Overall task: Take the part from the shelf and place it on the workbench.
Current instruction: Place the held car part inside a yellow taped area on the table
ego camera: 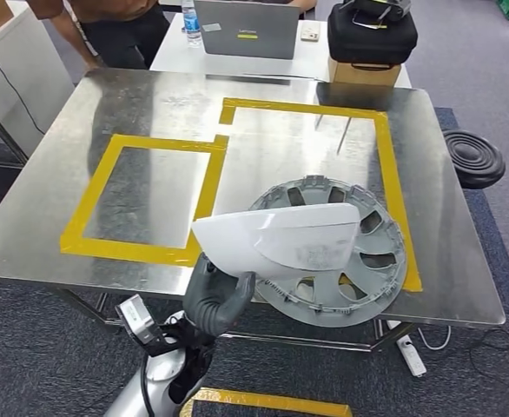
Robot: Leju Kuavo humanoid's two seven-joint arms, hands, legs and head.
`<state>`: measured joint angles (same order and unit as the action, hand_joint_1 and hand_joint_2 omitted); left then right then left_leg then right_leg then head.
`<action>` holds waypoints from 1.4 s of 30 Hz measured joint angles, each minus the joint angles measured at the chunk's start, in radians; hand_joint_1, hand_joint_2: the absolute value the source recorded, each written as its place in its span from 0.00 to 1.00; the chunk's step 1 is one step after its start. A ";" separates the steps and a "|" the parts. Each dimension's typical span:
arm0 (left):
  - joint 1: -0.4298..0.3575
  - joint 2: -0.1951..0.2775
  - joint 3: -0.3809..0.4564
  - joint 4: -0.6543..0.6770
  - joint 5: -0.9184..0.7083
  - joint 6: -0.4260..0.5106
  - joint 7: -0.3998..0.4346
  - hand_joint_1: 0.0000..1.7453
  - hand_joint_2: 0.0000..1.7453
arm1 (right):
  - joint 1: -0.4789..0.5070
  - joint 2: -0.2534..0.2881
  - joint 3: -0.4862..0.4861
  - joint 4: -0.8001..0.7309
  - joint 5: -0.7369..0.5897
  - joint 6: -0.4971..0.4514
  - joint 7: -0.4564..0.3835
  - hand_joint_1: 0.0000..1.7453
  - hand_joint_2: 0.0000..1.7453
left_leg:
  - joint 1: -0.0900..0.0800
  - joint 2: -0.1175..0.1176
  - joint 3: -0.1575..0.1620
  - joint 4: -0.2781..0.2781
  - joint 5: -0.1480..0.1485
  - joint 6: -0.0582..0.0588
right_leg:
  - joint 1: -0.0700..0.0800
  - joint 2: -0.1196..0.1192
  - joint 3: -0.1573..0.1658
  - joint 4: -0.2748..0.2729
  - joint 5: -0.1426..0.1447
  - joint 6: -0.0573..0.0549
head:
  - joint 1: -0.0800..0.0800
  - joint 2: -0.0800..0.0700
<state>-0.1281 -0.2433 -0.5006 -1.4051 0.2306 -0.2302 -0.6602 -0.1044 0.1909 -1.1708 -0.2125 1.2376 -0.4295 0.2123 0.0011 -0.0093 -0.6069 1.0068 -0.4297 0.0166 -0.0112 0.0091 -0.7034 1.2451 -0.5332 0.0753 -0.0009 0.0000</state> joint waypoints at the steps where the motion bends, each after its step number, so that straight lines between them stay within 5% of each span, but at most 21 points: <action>1: -0.024 -0.004 -0.004 0.001 -0.011 0.021 0.002 1.00 1.00 | -0.002 -0.001 0.007 0.000 0.011 0.004 -0.003 0.00 1.00 | 0.000 -0.001 0.002 0.000 -0.001 -0.002 | -0.001 -0.002 0.034 -0.073 0.037 0.001 | 0.000 0.000; 4: -0.131 -0.026 -0.010 0.014 -0.072 0.117 0.023 1.00 1.00 | -0.011 -0.002 0.031 0.000 0.043 0.016 -0.007 0.00 1.00 | -0.006 -0.003 0.002 0.006 -0.003 -0.017 | 0.000 -0.004 0.099 -0.207 0.085 -0.011 | -0.001 0.000; 8: -0.291 -0.045 -0.009 0.082 -0.172 0.238 0.054 1.00 1.00 | -0.016 -0.004 0.059 0.000 0.073 0.025 -0.007 0.00 1.00 | -0.004 -0.002 -0.007 0.019 -0.012 -0.037 | 0.000 0.000 0.098 -0.212 0.092 -0.040 | -0.003 0.000; 12: -0.421 -0.043 0.002 0.211 -0.261 0.311 0.078 1.00 1.00 | -0.020 -0.006 0.083 0.000 0.099 0.038 -0.005 0.00 1.00 | -0.002 -0.001 -0.118 0.245 -0.118 -0.049 | -0.001 0.000 0.097 -0.214 0.095 -0.052 | -0.010 0.000; 14: -0.470 -0.038 0.014 0.287 -0.299 0.344 0.073 1.00 1.00 | -0.022 -0.007 0.092 0.000 0.107 0.042 -0.001 0.00 1.00 | -0.002 0.000 -0.145 0.288 -0.112 -0.048 | -0.001 0.001 0.096 -0.214 0.095 -0.052 | -0.010 0.000; 18: -0.567 -0.033 0.023 0.414 -0.412 0.460 0.094 1.00 1.00 | -0.031 -0.008 0.105 0.000 0.116 0.048 0.005 0.00 1.00 | -0.003 -0.001 -0.036 0.058 0.007 -0.036 | 0.002 0.004 0.094 -0.211 0.095 -0.044 | -0.010 0.000; 23: -0.690 -0.017 0.033 0.612 -0.624 0.678 0.186 1.00 1.00 | -0.037 -0.008 0.109 0.000 0.125 0.050 0.012 0.00 1.00 | -0.004 -0.002 -0.015 0.000 0.015 -0.013 | 0.002 0.003 0.083 -0.207 0.090 -0.017 | -0.007 0.000; 25: -0.734 -0.008 0.035 0.692 -0.711 0.746 0.221 1.00 1.00 | -0.038 -0.008 0.109 0.000 0.129 0.050 0.014 0.00 1.00 | -0.001 -0.002 -0.013 -0.003 0.017 -0.005 | 0.001 0.000 0.044 -0.128 0.048 -0.011 | -0.003 0.000; 27: -0.761 0.004 0.034 0.757 -0.807 0.812 0.272 1.00 1.00 | -0.039 -0.008 0.109 0.000 0.130 0.051 0.014 0.00 1.00 | -0.001 -0.001 -0.013 -0.003 0.016 -0.002 | 0.002 -0.001 -0.026 0.012 -0.009 -0.006 | 0.001 0.000; 29: -0.773 0.019 0.026 0.804 -0.903 0.866 0.329 1.00 1.00 | -0.037 -0.009 0.109 0.001 0.132 0.052 0.014 0.00 1.00 | -0.001 -0.001 -0.012 -0.003 0.015 -0.001 | 0.001 -0.001 -0.068 0.081 -0.015 -0.004 | 0.003 0.000; 30: -0.781 0.030 0.019 0.829 -0.949 0.884 0.356 1.00 1.00 | -0.036 -0.009 0.109 0.001 0.133 0.052 0.015 0.00 1.00 | -0.001 -0.002 -0.011 -0.003 0.014 -0.002 | 0.000 -0.001 -0.061 0.056 0.011 -0.004 | 0.003 0.000; 32: -0.805 0.054 0.001 0.878 -1.039 0.898 0.412 1.00 1.00 | -0.037 -0.011 0.108 0.001 0.136 0.053 0.016 0.00 1.00 | 0.000 -0.003 -0.008 -0.002 0.010 -0.008 | -0.002 -0.003 -0.001 -0.080 0.086 -0.003 | 0.004 0.000; 34: -0.826 0.077 -0.013 0.914 -1.116 0.899 0.470 1.00 1.00 | -0.038 -0.012 0.109 0.001 0.141 0.054 0.020 0.00 1.00 | -0.003 -0.003 -0.008 0.002 0.006 -0.017 | -0.002 -0.002 0.052 -0.188 0.118 -0.008 | 0.005 0.000; 39: -0.843 0.150 -0.060 0.984 -1.254 0.859 0.554 1.00 1.00 | -0.038 -0.012 0.108 0.002 0.153 0.058 0.026 0.00 1.00 | -0.004 0.000 -0.018 0.019 -0.011 -0.041 | -0.002 0.007 0.063 -0.208 0.117 -0.042 | 0.003 0.000; 42: -0.842 0.196 -0.074 1.012 -1.295 0.799 0.552 1.00 1.00 | -0.044 -0.013 0.108 0.002 0.161 0.061 0.027 0.00 1.00 | -0.003 0.000 -0.103 0.187 -0.090 -0.052 | -0.003 0.009 0.065 -0.209 0.116 -0.055 | 0.000 0.000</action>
<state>-0.9700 -0.0475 -0.5743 -0.3926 -1.0643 0.5691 -0.1086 -0.1481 0.1781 -1.0624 -0.2105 1.3986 -0.3684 0.2389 -0.0019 -0.0090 -0.7101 1.1941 -0.5199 -0.0353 -0.0140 0.0177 -0.6387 1.0357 -0.4174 0.0207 -0.0007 0.0000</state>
